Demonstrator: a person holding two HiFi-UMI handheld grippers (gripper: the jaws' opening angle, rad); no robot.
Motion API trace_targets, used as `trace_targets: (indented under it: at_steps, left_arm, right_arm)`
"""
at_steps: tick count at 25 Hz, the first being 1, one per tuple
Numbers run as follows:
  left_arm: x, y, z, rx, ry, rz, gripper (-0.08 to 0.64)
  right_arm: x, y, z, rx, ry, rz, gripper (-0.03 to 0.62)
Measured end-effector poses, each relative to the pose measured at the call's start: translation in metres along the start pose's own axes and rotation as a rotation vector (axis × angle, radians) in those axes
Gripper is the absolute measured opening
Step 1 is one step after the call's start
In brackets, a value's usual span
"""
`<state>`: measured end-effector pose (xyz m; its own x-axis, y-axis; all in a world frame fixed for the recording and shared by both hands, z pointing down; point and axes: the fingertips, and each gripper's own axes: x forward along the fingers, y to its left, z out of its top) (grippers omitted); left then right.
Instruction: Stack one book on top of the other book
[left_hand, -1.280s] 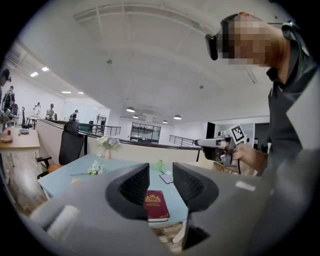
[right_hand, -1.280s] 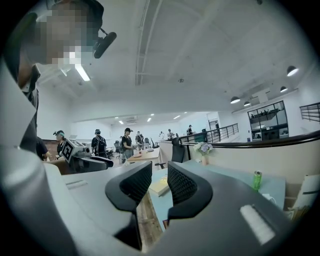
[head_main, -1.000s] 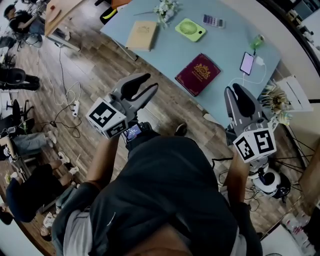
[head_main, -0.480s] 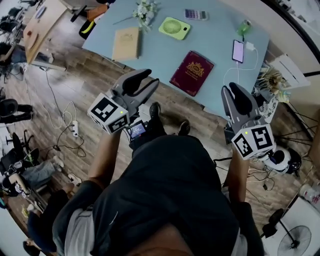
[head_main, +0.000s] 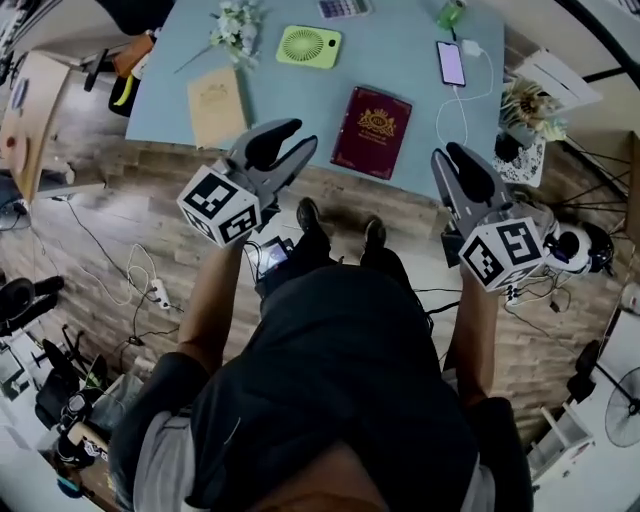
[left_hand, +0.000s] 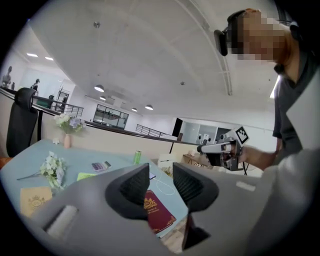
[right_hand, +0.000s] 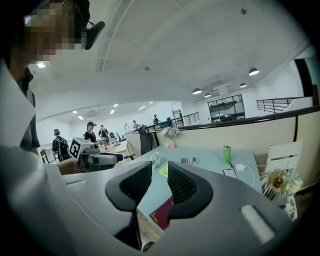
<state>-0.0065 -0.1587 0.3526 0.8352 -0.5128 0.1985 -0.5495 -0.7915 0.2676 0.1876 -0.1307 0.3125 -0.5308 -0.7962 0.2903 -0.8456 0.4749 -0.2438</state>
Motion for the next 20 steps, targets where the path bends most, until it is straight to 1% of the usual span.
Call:
trace_targets:
  at_steps: [4,9,13,16,20]
  left_arm:
    - [0.018,0.019,-0.022,-0.027,0.043,-0.041,0.166]
    - [0.043,0.040,-0.061,-0.077,0.108,-0.066,0.166]
    - [0.060,0.051,-0.095,-0.119,0.162,-0.067,0.166]
    - [0.072,0.061,-0.119,-0.154,0.193,-0.055,0.166]
    - [0.088,0.071,-0.153,-0.194,0.240,-0.030,0.169]
  right_arm:
    - [0.015,-0.012,-0.018,0.051,0.016,-0.046,0.098]
    - [0.037,-0.034,-0.054,0.119,0.059,-0.086,0.098]
    - [0.051,-0.047,-0.085,0.174,0.101,-0.101,0.098]
    - [0.064,-0.061,-0.108,0.207,0.128,-0.109,0.098]
    - [0.082,-0.083,-0.154,0.269,0.197,-0.126,0.098]
